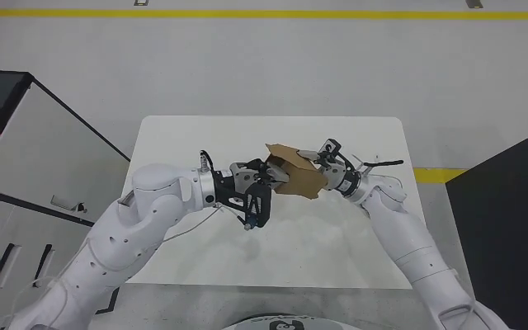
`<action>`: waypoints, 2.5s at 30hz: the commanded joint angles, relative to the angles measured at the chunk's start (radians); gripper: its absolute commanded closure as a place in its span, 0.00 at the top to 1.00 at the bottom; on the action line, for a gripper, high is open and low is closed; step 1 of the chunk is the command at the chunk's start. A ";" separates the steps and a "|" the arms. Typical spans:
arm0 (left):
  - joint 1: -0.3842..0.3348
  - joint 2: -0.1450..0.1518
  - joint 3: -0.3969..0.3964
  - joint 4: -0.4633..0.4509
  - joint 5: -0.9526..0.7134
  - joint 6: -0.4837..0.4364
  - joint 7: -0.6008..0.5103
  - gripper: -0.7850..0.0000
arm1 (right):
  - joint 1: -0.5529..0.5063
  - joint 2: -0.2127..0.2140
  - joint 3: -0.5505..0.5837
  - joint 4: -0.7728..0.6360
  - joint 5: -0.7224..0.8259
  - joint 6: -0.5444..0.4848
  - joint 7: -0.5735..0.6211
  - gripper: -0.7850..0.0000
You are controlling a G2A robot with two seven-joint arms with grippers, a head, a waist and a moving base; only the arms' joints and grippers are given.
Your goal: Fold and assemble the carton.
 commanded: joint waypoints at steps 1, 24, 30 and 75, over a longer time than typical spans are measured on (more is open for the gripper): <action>0.002 0.002 -0.015 0.002 -0.010 0.003 0.004 0.00 | 0.003 0.000 0.004 0.008 0.003 -0.001 0.009 0.00; 0.012 0.011 -0.072 0.039 -0.064 -0.001 0.056 0.00 | 0.042 -0.004 -0.008 0.049 -0.011 -0.001 0.121 0.00; -0.007 0.006 -0.032 0.037 -0.051 -0.012 0.060 0.00 | 0.049 -0.005 -0.015 0.047 -0.015 0.007 0.128 0.00; 0.012 0.013 -0.017 0.000 -0.019 -0.020 0.052 0.00 | 0.022 -0.006 -0.024 0.000 -0.039 -0.005 0.129 0.00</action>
